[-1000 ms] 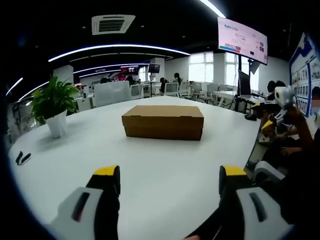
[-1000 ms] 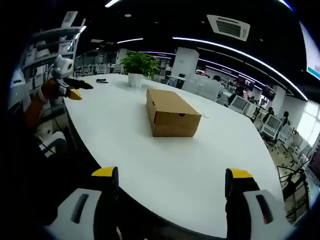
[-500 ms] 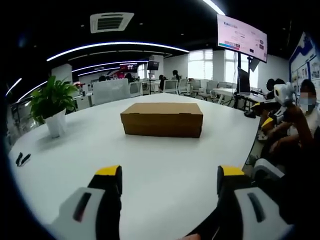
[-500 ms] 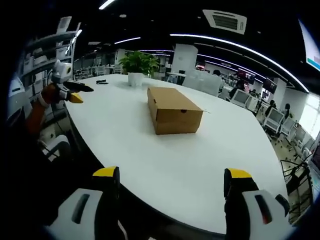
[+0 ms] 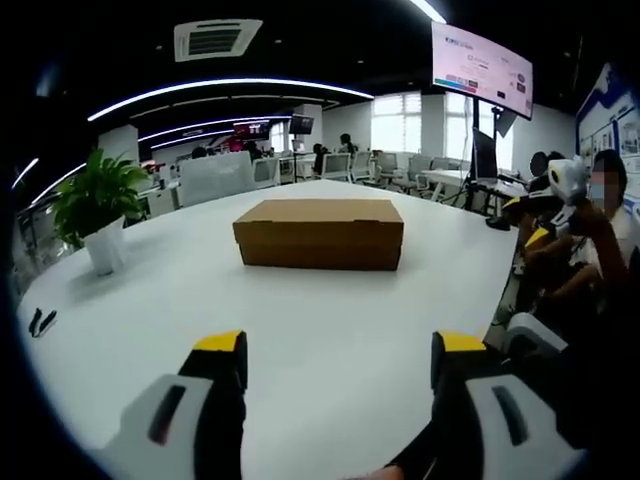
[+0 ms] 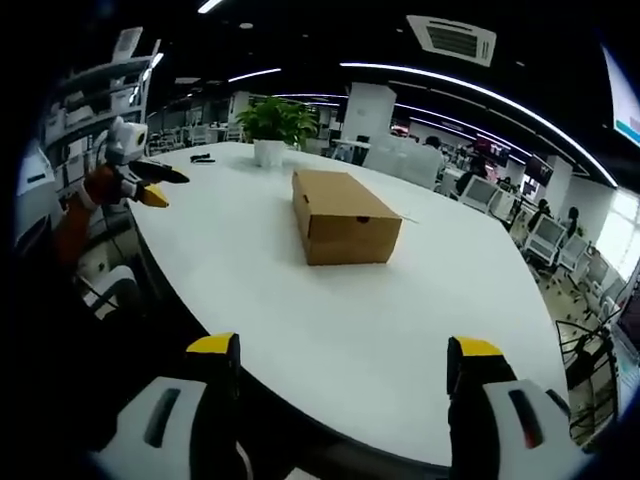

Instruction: Operate the shoe box by opening the lid, removing the specified soft item, and placing it in the target area until the item is outside and the box remains undamaged.

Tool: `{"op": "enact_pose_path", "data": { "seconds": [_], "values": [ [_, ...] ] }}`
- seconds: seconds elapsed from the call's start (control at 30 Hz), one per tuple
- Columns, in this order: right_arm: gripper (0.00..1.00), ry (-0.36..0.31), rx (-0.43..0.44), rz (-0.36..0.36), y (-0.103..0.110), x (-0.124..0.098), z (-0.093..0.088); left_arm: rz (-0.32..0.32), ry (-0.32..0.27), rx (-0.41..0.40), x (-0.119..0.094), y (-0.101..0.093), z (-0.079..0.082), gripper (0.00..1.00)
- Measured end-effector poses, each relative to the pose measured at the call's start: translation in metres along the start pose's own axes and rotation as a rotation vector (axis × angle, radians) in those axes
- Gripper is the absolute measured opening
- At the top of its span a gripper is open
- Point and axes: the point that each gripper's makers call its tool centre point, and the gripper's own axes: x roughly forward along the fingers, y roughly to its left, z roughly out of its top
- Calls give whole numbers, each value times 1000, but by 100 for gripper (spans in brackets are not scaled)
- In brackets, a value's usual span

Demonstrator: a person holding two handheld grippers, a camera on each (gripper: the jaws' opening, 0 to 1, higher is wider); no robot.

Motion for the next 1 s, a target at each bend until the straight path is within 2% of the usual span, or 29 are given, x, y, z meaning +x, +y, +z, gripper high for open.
{"op": "enact_pose_path", "data": {
  "seconds": [0.4, 0.63, 0.77, 1.0],
  "values": [
    [87, 5, 19, 7, -11, 17, 3, 7, 32, 22, 13, 16, 8, 77],
    [85, -20, 48, 11, -17, 28, 8, 10, -4, 21, 17, 25, 29, 77],
    [84, -28, 88, 8, -26, 37, 14, 15, -9, 3, 19, 35, 34, 76],
    [84, -28, 106, 10, -35, 61, 25, 41, -2, -5, 26, 57, 41, 76]
  ]
}}
